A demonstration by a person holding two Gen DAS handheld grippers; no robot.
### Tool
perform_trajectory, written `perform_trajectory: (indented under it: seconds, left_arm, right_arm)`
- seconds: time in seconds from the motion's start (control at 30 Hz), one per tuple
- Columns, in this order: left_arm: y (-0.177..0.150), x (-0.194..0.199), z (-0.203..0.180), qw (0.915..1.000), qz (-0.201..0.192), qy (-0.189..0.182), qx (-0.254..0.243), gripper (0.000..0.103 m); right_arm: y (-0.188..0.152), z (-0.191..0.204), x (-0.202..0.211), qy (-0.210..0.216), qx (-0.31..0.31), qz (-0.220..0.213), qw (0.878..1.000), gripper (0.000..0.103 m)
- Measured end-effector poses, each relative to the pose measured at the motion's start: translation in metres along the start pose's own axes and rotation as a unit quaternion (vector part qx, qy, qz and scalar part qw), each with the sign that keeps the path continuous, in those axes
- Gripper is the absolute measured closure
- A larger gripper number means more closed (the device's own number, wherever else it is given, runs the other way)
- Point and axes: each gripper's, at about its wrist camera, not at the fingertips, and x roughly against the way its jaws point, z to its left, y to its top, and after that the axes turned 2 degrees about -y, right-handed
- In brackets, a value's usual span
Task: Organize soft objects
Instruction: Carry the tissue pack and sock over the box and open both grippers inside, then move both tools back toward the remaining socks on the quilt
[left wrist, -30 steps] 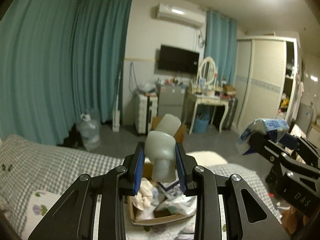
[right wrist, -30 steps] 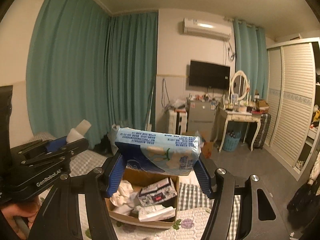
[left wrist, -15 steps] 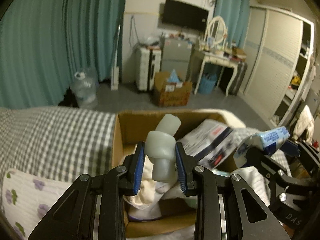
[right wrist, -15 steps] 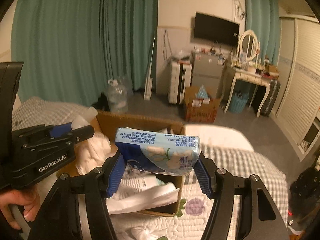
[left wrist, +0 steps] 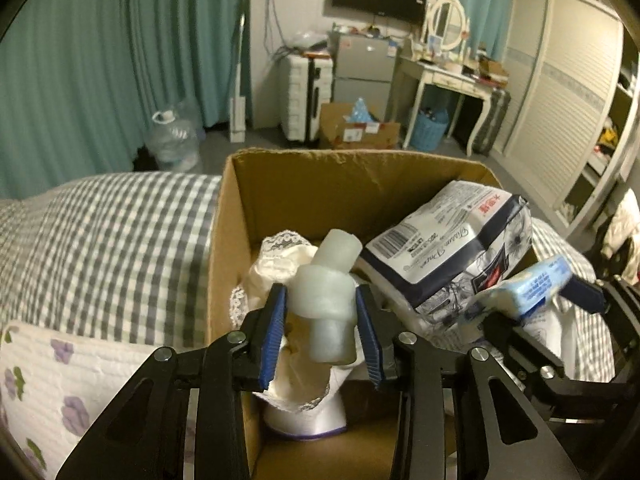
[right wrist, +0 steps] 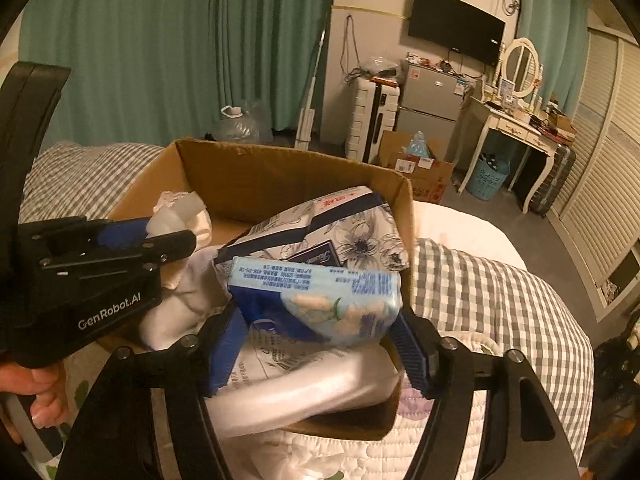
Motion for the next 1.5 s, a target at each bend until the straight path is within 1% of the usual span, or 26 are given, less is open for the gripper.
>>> perform_trajectory:
  seconds: [0.07, 0.13, 0.2, 0.33, 0.43, 0.6, 0.67, 0.7, 0.73, 0.8, 0.87, 1.07, 1.1, 1.17, 1.2, 1.27, 1.37, 1.5]
  left_arm:
    - [0.002, 0.007, 0.002, 0.9999, -0.003, -0.007, 0.009, 0.06]
    - [0.007, 0.018, 0.004, 0.9997, -0.013, -0.013, 0.014, 0.04]
    - [0.012, 0.033, 0.004, 0.9994, -0.031, -0.011, 0.013, 0.034]
    - [0.021, 0.068, -0.002, 0.9982, -0.059, -0.003, -0.005, 0.034]
    - [0.024, 0.098, -0.004, 0.9964, -0.083, 0.006, -0.016, 0.034]
    - [0.024, 0.156, -0.006, 0.9914, -0.129, 0.015, -0.02, 0.033]
    - [0.022, 0.18, -0.008, 0.9886, -0.148, 0.017, -0.021, 0.026]
    - [0.02, 0.194, -0.01, 0.9866, -0.16, 0.02, -0.021, 0.018]
    - [0.019, 0.206, -0.011, 0.9844, -0.173, 0.022, -0.02, 0.014]
    - [0.016, 0.235, -0.012, 0.9791, -0.201, 0.024, -0.02, 0.012]
    - [0.013, 0.257, -0.013, 0.976, -0.215, 0.025, -0.021, 0.012]
    - [-0.004, 0.316, -0.019, 0.9661, -0.256, 0.029, -0.024, 0.011]
    - [-0.007, 0.323, -0.02, 0.965, -0.26, 0.029, -0.025, 0.01]
    - [-0.015, 0.338, -0.022, 0.962, -0.27, 0.03, -0.026, 0.001]
    - [-0.019, 0.345, -0.023, 0.9596, -0.278, 0.03, -0.026, 0.0]
    - [-0.027, 0.354, -0.026, 0.9563, -0.289, 0.034, -0.027, 0.0]
    - [-0.035, 0.364, -0.027, 0.9544, -0.295, 0.037, -0.027, 0.0]
    - [-0.046, 0.369, -0.029, 0.9533, -0.299, 0.031, -0.025, 0.0]
  right_arm:
    - [0.003, -0.003, 0.007, -0.003, -0.006, -0.005, 1.0, 0.029]
    - [0.006, -0.005, 0.017, -0.005, -0.01, -0.012, 1.0, 0.028]
    - [0.01, -0.005, 0.033, -0.008, -0.016, -0.022, 1.0, 0.027]
    - [0.02, -0.012, 0.065, -0.009, -0.027, -0.041, 0.999, 0.027]
    - [0.026, -0.015, 0.097, -0.012, -0.031, -0.063, 0.997, 0.027]
    - [0.031, -0.017, 0.159, -0.025, -0.034, -0.107, 0.993, 0.014]
    - [0.033, -0.02, 0.191, -0.03, -0.039, -0.131, 0.99, 0.01]
    - [0.033, -0.021, 0.202, -0.033, -0.042, -0.139, 0.989, 0.008]
    - [0.032, -0.022, 0.215, -0.035, -0.045, -0.148, 0.987, 0.007]
    - [0.032, -0.025, 0.244, -0.038, -0.054, -0.165, 0.984, 0.004]
    - [0.03, -0.027, 0.272, -0.041, -0.061, -0.181, 0.981, 0.0]
    - [0.022, -0.021, 0.345, -0.043, -0.061, -0.226, 0.971, 0.0]
    - [0.02, -0.019, 0.353, -0.044, -0.058, -0.231, 0.97, 0.0]
    - [0.015, -0.013, 0.373, -0.047, -0.054, -0.243, 0.967, 0.0]
    - [0.011, -0.013, 0.382, -0.048, -0.052, -0.249, 0.966, 0.0]
    - [0.004, -0.008, 0.397, -0.05, -0.049, -0.258, 0.964, 0.0]
    - [-0.006, -0.004, 0.418, -0.052, -0.044, -0.264, 0.962, 0.0]
    - [-0.016, -0.002, 0.438, -0.054, -0.033, -0.274, 0.96, 0.0]
